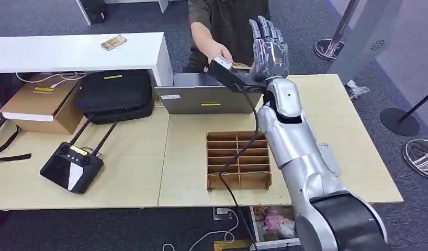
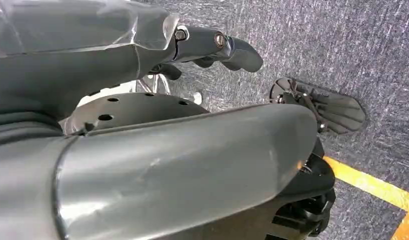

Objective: Pass the card to the sensor for recognition and then transmit it.

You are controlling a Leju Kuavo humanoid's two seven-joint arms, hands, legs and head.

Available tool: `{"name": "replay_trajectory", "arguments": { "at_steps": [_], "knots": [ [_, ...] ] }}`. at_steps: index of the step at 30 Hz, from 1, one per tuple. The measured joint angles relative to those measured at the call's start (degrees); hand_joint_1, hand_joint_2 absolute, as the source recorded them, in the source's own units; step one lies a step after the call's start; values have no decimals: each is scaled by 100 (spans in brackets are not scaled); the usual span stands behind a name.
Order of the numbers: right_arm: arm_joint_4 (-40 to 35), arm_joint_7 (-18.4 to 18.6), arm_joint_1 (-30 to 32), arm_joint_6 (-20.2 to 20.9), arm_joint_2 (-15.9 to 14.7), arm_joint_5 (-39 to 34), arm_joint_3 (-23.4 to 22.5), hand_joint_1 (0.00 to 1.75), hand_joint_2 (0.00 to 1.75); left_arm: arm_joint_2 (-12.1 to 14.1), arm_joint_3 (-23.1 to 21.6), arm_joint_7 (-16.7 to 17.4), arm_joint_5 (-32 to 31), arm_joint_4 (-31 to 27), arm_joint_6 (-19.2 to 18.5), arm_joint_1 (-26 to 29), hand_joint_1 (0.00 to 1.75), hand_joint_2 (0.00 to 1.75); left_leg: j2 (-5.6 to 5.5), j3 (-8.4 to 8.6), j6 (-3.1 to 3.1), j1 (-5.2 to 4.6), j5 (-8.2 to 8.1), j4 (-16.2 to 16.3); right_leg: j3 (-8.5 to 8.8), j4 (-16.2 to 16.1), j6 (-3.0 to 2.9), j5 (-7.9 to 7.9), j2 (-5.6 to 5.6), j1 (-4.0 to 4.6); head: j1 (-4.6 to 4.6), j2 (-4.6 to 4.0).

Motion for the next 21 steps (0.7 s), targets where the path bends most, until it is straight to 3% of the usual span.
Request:
{"name": "replay_trajectory", "arguments": {
  "at_steps": [1,2,17,21],
  "knots": [
    [9,5,0,0,0,4,0,80,175,0,0,0,0,0,0,0,0,0,0,0,0,0,0,0,0,0,0,0,0,0,0,0],
    [15,5,-1,-2,0,9,0,175,175,2,0,0,0,0,0,0,0,0,0,0,0,0,0,0,0,0,0,0,1,0,0,0],
    [64,2,-6,-4,0,13,2,175,175,9,0,-28,22,0,-2,7,0,0,-1,-1,0,0,0,0,0,0,0,0,1,0,0,0],
    [68,-15,-24,-17,0,15,15,175,175,-7,0,-171,31,0,134,18,0,0,-1,0,0,0,0,0,0,0,0,0,0,0,-2,0]
  ]
}}
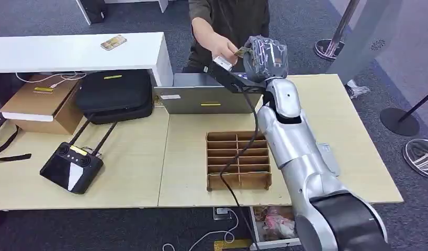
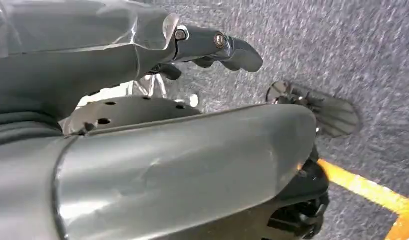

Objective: Pass the card to the sensor for recognition and then transmit it.

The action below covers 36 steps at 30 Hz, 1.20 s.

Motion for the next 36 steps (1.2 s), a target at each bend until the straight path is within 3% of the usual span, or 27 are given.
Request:
{"name": "replay_trajectory", "arguments": {
  "at_steps": [8,16,18,20,23,25,30,36],
  "knots": [
    [24,-77,-9,-9,0,-11,20,175,175,-44,2,-70,15,0,37,13,0,0,-2,0,0,0,0,0,0,0,0,0,0,0,2,0],
    [28,-61,-37,6,28,16,74,175,175,-2,2,72,33,0,-201,7,0,0,-2,0,0,1,0,0,0,0,0,0,0,0,2,0],
    [57,11,-57,293,37,-162,72,175,175,7,2,68,65,0,-197,8,0,0,-2,0,0,0,0,0,0,0,0,0,0,0,2,0],
    [140,20,-143,1168,50,-984,-64,175,175,7,2,59,70,0,-193,9,0,0,-2,0,0,0,0,0,-1,0,0,0,1,0,2,0],
    [400,15,-380,2865,50,-2828,-646,175,175,15,2,127,39,0,-195,9,0,0,-5,-1,0,-2,1,1,-2,-1,0,1,-5,0,2,0],
    [623,4,-574,3395,-2,-3540,-1028,175,175,22,2,160,15,0,-199,10,0,0,-6,-1,1,-2,1,4,-1,-1,1,1,-6,-1,2,0],
    [1084,120,-991,3773,-195,-4085,-1554,175,175,33,2,109,70,0,-206,25,0,0,-4,-2,4,-2,-2,6,-1,-2,1,1,-3,-2,0,0],
    [1311,20,-1136,3807,-376,-4181,-1681,175,175,44,7,-13,120,0,-212,68,0,0,-6,-2,4,-1,-2,7,-2,-2,1,1,-5,-2,0,0]
  ]
}}
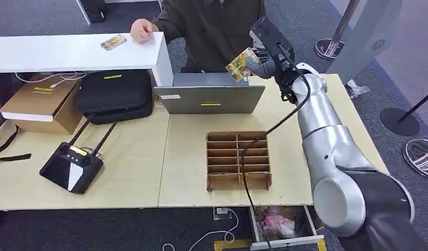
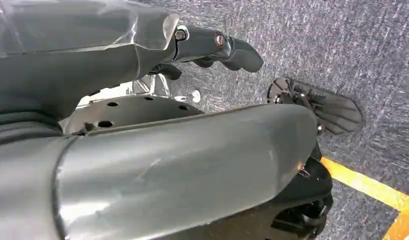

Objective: Pass the card to the sensor for recognition and then transmit it.

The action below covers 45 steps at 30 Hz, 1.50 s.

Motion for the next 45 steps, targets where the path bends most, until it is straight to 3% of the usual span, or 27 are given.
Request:
{"name": "replay_trajectory", "arguments": {
  "at_steps": [5,10,14,20,29,37,45],
  "knots": [
    [72,-35,-1,-54,-129,2,2,175,175,2,9,-63,50,0,-7,22,0,0,0,0,0,0,0,0,0,0,0,0,0,0,2,0],
    [113,233,-24,-312,-325,50,89,175,175,4,26,-74,87,0,-26,45,0,0,-1,-1,0,-1,0,1,1,0,0,0,-1,0,2,0],
    [203,601,-161,-606,-643,273,212,175,175,0,42,-195,111,0,81,65,0,0,-5,-2,2,-2,-1,5,2,-2,1,1,-6,-1,2,0],
    [397,708,-205,-817,-1217,324,251,175,175,-31,44,-245,124,0,129,88,0,0,-12,-7,4,-2,-2,9,3,-4,2,1,-13,-1,2,0],
    [669,590,6,-879,-1892,418,264,175,175,-37,96,-245,208,0,136,89,0,0,-9,-6,11,-1,-6,10,3,-5,3,1,-11,-1,0,0],
    [782,464,362,-798,-2161,350,264,175,175,-20,184,-144,247,0,105,87,0,0,-10,-7,11,-1,-6,9,3,-5,4,0,-11,0,0,0],
    [826,145,810,-728,-2410,195,260,175,175,-44,188,-330,291,0,262,94,0,0,-8,-7,18,-2,-11,11,3,-5,4,0,-10,-1,2,0]
  ]
}}
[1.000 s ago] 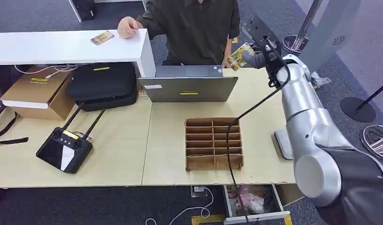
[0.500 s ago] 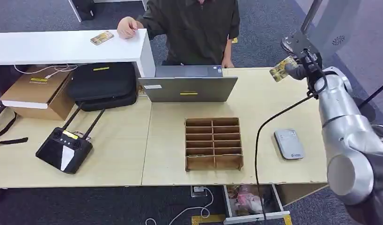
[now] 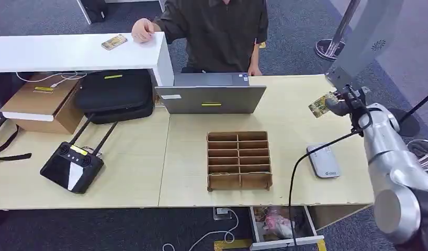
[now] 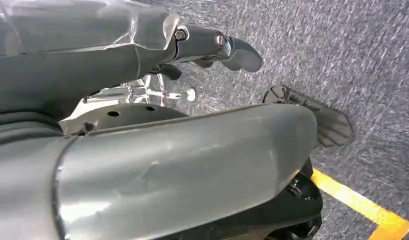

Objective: Pass the card to the sensor for recognition and then transmit it.

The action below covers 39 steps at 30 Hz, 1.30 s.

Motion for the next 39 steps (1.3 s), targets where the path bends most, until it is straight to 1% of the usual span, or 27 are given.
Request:
{"name": "replay_trajectory", "arguments": {
  "at_steps": [4,8,13,20,29,35,39],
  "knots": [
    [0,-97,287,-89,-79,-66,-9,175,175,0,2,78,9,0,-61,-1,0,0,1,1,2,0,-1,0,0,0,0,0,0,0,-2,0],
    [15,-73,526,-103,-142,-92,-22,175,175,6,7,98,15,0,-46,0,0,0,1,0,2,0,-1,0,-1,0,0,0,-1,0,-2,0],
    [68,-9,617,-101,-250,-112,-39,175,175,6,9,92,22,0,22,0,0,0,2,0,2,0,-1,0,-1,0,0,0,0,0,-2,0],
    [87,-86,777,-92,-402,-120,-59,175,175,6,20,100,26,0,55,-1,0,0,2,0,2,-2,-1,0,-1,-1,0,0,0,-1,-2,0],
    [90,-201,941,94,-654,-151,-103,175,175,6,28,133,13,0,72,-6,0,0,2,-1,3,-2,-2,0,-1,-2,0,0,0,-2,-4,0],
    [96,-260,1287,0,-654,-249,-155,175,175,4,28,199,-24,0,74,-17,0,0,0,-3,4,0,-2,-1,0,-2,1,-1,-3,-1,-2,0],
    [140,-193,1459,-68,-556,-300,-181,175,175,-2,28,216,-35,0,105,-34,0,0,4,-2,4,0,-2,-1,0,-2,0,-1,0,-1,-2,0]
  ]
}}
